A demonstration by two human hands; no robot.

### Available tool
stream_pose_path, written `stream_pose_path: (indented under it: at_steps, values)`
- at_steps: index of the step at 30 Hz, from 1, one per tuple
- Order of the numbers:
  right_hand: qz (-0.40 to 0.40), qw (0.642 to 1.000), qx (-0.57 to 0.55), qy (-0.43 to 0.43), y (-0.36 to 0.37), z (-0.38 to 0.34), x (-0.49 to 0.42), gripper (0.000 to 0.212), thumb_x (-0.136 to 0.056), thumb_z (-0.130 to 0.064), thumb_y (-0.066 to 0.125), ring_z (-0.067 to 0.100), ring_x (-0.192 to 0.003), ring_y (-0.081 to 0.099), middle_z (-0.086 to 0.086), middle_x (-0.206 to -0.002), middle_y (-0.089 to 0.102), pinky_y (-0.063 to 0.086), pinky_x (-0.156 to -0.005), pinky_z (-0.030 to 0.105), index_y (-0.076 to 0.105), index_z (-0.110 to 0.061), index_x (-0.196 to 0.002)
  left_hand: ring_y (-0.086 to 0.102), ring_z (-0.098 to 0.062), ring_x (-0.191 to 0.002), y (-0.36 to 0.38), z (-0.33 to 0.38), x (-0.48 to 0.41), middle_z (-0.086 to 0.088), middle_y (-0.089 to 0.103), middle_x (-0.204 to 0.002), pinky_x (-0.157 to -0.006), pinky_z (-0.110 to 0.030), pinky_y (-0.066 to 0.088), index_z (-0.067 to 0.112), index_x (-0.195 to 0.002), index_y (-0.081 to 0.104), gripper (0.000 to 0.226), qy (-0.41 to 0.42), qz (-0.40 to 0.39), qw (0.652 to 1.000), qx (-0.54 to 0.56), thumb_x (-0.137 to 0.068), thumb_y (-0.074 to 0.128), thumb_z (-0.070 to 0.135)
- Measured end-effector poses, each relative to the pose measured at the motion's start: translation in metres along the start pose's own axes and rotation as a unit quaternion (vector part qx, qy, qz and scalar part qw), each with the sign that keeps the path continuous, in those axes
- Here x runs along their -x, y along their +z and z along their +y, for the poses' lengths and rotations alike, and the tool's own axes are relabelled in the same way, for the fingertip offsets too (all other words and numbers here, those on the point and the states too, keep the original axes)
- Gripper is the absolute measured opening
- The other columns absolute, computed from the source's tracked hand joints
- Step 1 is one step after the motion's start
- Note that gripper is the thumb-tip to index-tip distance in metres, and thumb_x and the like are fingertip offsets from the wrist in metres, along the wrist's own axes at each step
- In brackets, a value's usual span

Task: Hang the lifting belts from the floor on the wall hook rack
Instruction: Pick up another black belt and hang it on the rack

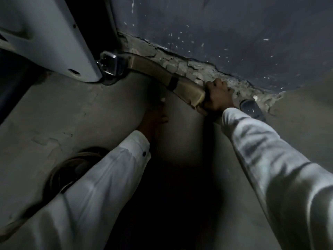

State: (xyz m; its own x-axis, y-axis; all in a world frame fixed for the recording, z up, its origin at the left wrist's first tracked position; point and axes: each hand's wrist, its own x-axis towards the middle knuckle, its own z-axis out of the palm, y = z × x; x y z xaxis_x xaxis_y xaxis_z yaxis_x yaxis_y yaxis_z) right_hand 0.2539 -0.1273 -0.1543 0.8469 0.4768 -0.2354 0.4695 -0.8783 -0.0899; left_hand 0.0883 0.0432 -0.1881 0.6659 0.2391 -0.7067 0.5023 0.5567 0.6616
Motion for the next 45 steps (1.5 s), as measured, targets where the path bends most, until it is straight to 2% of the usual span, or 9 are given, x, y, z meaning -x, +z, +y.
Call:
stream_pose_path:
  at_steps: [8, 11, 15, 20, 24, 28, 32, 38, 45]
  values:
    - [-0.34, 0.915, -0.216, -0.017, -0.005, 0.005, 0.055, 0.031, -0.084, -0.043, 0.075, 0.013, -0.075, 0.056, 0.0, -0.073, 0.06, 0.046, -0.07, 0.029, 0.07, -0.013, -0.081, 0.066, -0.028, -0.104, 0.032, 0.001, -0.029, -0.01, 0.069, -0.116, -0.091, -0.05, 0.056, 0.013, -0.119, 0.067, 0.06, 0.008, 0.021, 0.996, 0.087, -0.077, 0.077, 0.054]
    - [-0.288, 0.913, -0.283, 0.053, 0.006, 0.004, 0.058, 0.046, -0.089, -0.055, 0.064, 0.018, -0.08, 0.067, 0.006, -0.081, 0.07, 0.054, -0.083, 0.036, 0.071, -0.01, -0.086, 0.06, -0.029, -0.099, 0.028, -0.006, -0.017, -0.012, 0.063, -0.103, -0.086, -0.043, 0.055, 0.004, -0.126, 0.058, 0.032, 0.005, 0.074, 0.997, 0.038, -0.095, 0.061, 0.009]
    - [-0.107, 0.938, -0.323, 0.066, -0.007, -0.013, 0.066, 0.04, -0.089, -0.059, 0.062, 0.018, -0.089, 0.065, 0.005, -0.096, 0.071, 0.05, -0.089, 0.034, 0.065, -0.02, -0.09, 0.064, -0.019, -0.099, 0.03, 0.0, 0.02, -0.005, 0.065, -0.118, -0.089, -0.032, 0.055, 0.012, -0.132, 0.058, 0.037, 0.031, -0.004, 0.999, 0.036, -0.095, 0.063, 0.016]
    - [-0.174, 0.888, -0.426, 0.016, -0.093, -0.049, 0.099, 0.024, -0.1, -0.032, 0.057, 0.017, -0.098, 0.063, 0.009, -0.109, 0.072, 0.051, -0.101, 0.039, 0.071, -0.012, -0.106, 0.064, -0.028, -0.096, 0.053, 0.05, 0.113, -0.008, 0.068, -0.1, -0.093, -0.047, 0.052, 0.017, -0.104, 0.065, 0.017, -0.028, -0.018, 0.998, 0.044, -0.099, 0.057, 0.031]
    - [-0.225, 0.882, -0.413, -0.016, -0.183, -0.049, 0.149, 0.011, -0.1, -0.014, 0.058, 0.005, -0.08, 0.056, -0.001, -0.086, 0.063, 0.048, -0.08, 0.019, 0.066, -0.008, -0.098, 0.058, -0.022, -0.082, 0.072, 0.105, 0.202, -0.013, 0.063, -0.097, -0.083, -0.034, 0.049, 0.012, -0.091, 0.058, 0.035, -0.065, 0.009, 0.996, 0.053, -0.106, 0.036, 0.034]
    - [-0.23, 0.879, -0.414, 0.05, -0.278, -0.048, 0.212, 0.03, -0.092, -0.043, 0.067, 0.001, -0.062, 0.055, -0.008, -0.066, 0.06, 0.046, -0.067, 0.016, 0.069, -0.017, -0.078, 0.057, -0.033, -0.122, 0.099, 0.14, 0.285, -0.014, 0.055, -0.141, -0.105, -0.048, 0.046, 0.012, -0.141, 0.047, 0.047, -0.03, 0.073, 0.996, 0.052, -0.1, 0.051, 0.034]
    - [-0.123, 0.832, -0.518, 0.158, -0.387, -0.054, 0.269, 0.04, -0.094, -0.057, 0.055, 0.014, -0.076, 0.06, 0.002, -0.083, 0.066, 0.046, -0.068, 0.024, 0.07, -0.02, -0.091, 0.063, -0.023, -0.097, 0.156, 0.194, 0.408, -0.007, 0.061, -0.112, -0.08, -0.032, 0.051, 0.006, -0.134, 0.048, 0.04, -0.015, -0.004, 1.0, -0.025, -0.103, 0.048, 0.031]
    - [-0.048, 0.76, -0.634, 0.136, -0.525, -0.084, 0.337, 0.02, -0.098, -0.031, 0.062, 0.012, -0.074, 0.067, 0.007, -0.088, 0.072, 0.054, -0.073, 0.026, 0.072, -0.016, -0.09, 0.047, -0.029, -0.136, 0.194, 0.27, 0.535, -0.007, 0.05, -0.148, -0.107, -0.042, 0.042, 0.015, -0.147, 0.041, 0.054, 0.02, -0.118, 0.979, -0.165, -0.096, 0.06, 0.014]
    - [-0.047, 0.751, -0.655, 0.063, -0.628, -0.104, 0.408, 0.017, -0.1, -0.021, 0.058, 0.004, -0.063, 0.06, -0.007, -0.075, 0.067, 0.05, -0.058, 0.018, 0.063, -0.021, -0.083, 0.066, -0.034, -0.111, 0.191, 0.425, 0.636, -0.01, 0.07, -0.12, -0.087, -0.052, 0.058, 0.019, -0.125, 0.062, 0.049, 0.09, -0.194, 0.943, -0.253, -0.081, 0.074, 0.038]
